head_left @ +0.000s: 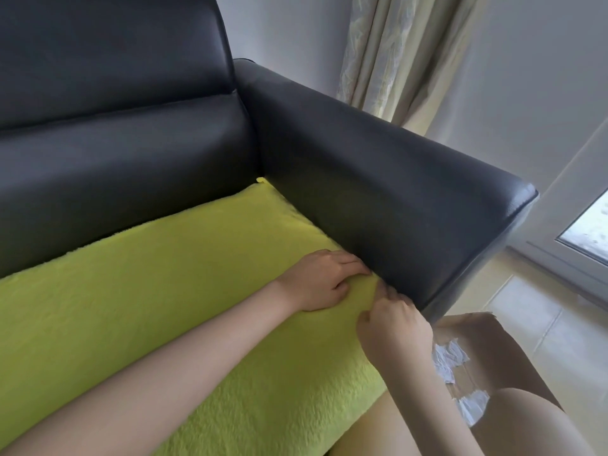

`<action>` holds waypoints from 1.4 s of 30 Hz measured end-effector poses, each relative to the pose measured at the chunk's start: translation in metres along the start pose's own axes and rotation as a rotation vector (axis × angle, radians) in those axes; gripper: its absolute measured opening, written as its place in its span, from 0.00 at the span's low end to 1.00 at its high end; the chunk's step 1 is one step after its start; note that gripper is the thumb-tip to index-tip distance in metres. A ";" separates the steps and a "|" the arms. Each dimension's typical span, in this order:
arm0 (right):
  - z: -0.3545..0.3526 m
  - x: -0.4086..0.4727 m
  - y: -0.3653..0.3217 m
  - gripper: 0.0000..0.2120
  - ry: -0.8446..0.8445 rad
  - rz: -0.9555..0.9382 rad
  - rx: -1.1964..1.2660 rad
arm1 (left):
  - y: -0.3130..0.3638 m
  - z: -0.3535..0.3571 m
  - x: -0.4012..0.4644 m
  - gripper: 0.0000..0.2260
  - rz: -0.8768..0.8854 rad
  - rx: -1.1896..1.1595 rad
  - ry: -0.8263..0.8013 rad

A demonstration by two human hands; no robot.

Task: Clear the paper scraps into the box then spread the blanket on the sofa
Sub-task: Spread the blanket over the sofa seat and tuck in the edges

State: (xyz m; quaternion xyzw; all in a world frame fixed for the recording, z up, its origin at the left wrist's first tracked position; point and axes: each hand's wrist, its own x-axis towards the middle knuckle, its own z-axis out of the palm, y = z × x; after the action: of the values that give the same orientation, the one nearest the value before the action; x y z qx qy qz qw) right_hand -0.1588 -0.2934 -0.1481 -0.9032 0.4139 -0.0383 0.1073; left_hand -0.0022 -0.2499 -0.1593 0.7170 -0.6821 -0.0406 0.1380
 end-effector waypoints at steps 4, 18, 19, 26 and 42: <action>0.007 -0.015 0.023 0.29 0.047 -0.020 0.266 | 0.010 0.000 0.001 0.22 -0.027 0.032 -0.010; 0.014 -0.022 -0.006 0.14 0.078 0.072 -0.209 | 0.027 0.002 -0.007 0.20 -0.067 0.200 0.066; 0.010 -0.021 -0.007 0.17 -0.006 0.088 -0.264 | 0.028 0.001 -0.010 0.19 -0.080 0.195 0.110; -0.008 -0.027 -0.023 0.10 0.139 -0.031 -0.146 | 0.023 -0.022 -0.048 0.17 -0.284 0.175 0.275; 0.054 0.031 -0.105 0.34 -0.038 -0.593 0.076 | -0.011 -0.002 -0.136 0.25 -0.878 0.233 0.368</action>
State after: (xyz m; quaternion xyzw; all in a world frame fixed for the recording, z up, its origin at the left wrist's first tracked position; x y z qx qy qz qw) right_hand -0.0524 -0.2414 -0.1777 -0.9805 0.1284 -0.0665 0.1330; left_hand -0.0003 -0.1151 -0.1777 0.9428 -0.2797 0.1091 0.1447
